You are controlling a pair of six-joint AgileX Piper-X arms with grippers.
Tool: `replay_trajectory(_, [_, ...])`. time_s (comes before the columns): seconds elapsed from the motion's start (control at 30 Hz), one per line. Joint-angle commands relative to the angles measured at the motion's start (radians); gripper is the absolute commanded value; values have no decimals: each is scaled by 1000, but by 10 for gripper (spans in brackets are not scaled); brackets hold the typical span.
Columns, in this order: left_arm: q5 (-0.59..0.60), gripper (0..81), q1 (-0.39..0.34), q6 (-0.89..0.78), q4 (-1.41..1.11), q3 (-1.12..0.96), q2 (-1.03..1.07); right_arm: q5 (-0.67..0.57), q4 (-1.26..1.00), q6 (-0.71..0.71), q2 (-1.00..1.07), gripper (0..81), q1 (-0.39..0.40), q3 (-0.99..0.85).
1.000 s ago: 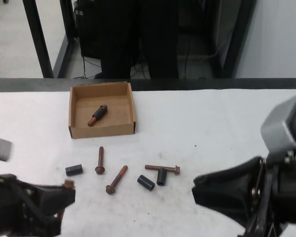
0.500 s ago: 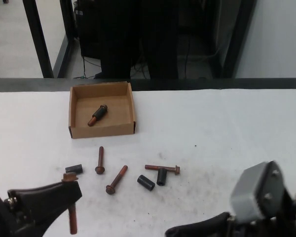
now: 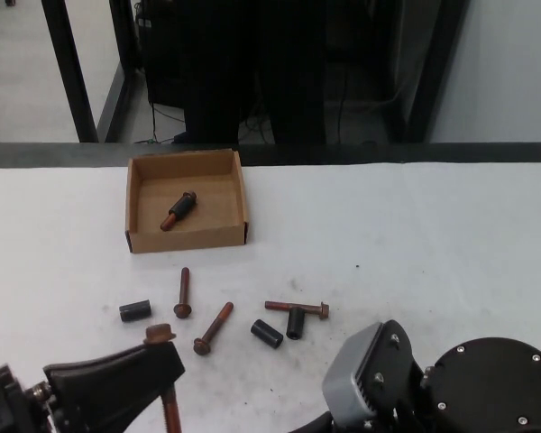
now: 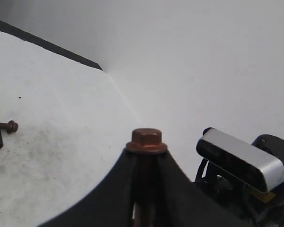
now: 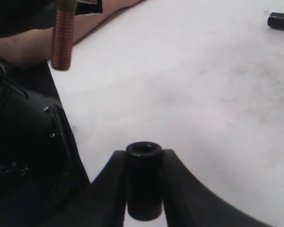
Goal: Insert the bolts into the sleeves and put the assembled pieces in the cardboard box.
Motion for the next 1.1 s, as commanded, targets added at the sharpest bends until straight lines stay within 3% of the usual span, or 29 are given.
replay_trajectory(0.0, [-18, 8, -26, 44, -32, -1, 0, -17, -40, -3, 0, 2, 0, -15])
replay_trajectory(0.37, [-26, 8, -63, 152, -176, -1, 131, -17, -49, 9, 0, 2, 0, -19])
replay_trajectory(0.73, [-20, 8, -63, 82, -399, -1, 322, -10, -84, 27, 0, 2, 0, -19])
replay_trajectory(1.07, [-29, 8, -90, 58, -460, -1, 361, -11, -87, 30, 0, 2, 0, -19])
